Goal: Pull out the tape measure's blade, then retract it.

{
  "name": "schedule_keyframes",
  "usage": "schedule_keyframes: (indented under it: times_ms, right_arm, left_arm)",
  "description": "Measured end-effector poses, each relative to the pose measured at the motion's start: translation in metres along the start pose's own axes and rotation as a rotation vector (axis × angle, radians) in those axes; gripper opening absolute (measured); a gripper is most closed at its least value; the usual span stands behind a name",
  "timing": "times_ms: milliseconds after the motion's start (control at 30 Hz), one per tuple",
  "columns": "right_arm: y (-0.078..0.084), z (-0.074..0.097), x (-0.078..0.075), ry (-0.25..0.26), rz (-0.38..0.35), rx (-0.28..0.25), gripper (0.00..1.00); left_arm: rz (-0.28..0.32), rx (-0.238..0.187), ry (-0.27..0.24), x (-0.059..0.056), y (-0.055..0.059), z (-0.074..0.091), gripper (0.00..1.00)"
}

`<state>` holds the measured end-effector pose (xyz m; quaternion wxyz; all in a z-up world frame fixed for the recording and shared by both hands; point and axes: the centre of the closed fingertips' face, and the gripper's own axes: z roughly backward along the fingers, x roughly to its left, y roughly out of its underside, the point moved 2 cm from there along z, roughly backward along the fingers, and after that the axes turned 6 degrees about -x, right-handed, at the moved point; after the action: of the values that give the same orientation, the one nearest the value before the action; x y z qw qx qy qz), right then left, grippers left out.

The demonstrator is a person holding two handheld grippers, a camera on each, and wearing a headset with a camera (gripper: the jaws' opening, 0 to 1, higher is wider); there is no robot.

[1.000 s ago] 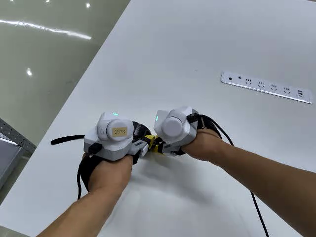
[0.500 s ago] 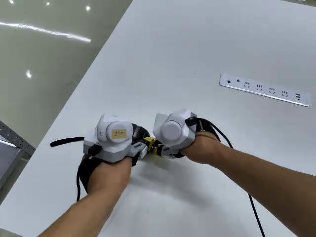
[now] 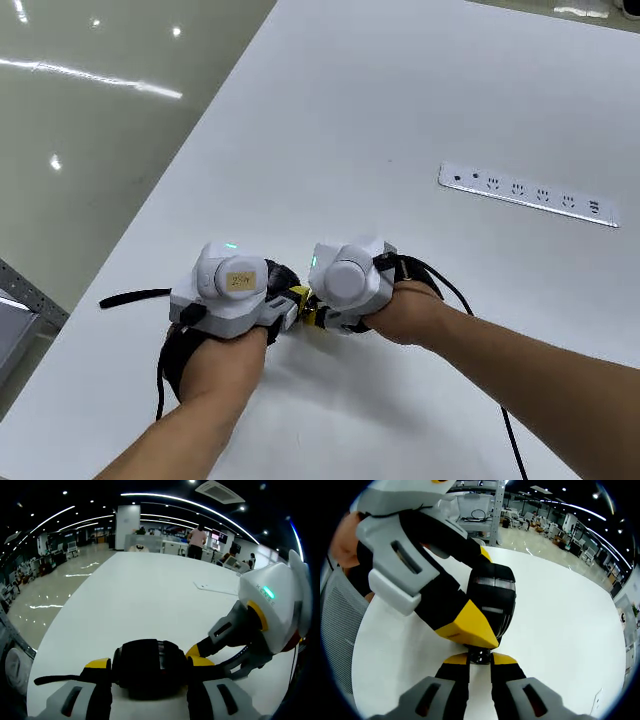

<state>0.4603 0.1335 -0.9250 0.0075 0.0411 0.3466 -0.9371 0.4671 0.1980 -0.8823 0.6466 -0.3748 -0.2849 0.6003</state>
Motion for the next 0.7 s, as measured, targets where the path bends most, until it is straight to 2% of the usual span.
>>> schedule_keyframes:
  times_ms: [233,533,633,700]
  right_arm:
    - [-0.0004,0.0001,-0.001,0.014,-0.001,0.0,0.16]
    - [0.001,0.001,-0.0024,0.04,-0.055,0.001,0.18]
    - [0.0028,0.0028,-0.0038,0.058,-0.083,0.002,0.22]
    - [0.0038,0.0034,-0.0031,0.062,-0.098,0.0,0.23]
  left_arm:
    - [0.004,0.002,-0.003,0.0,-0.0004,0.0002,0.58]
    - [0.001,0.017,-0.003,0.0003,0.0,0.001,0.59]
    - [-0.022,0.021,0.007,-0.0005,-0.0002,0.0007,0.59]
    - [-0.069,0.038,0.015,-0.0012,0.0025,0.0007,0.6]
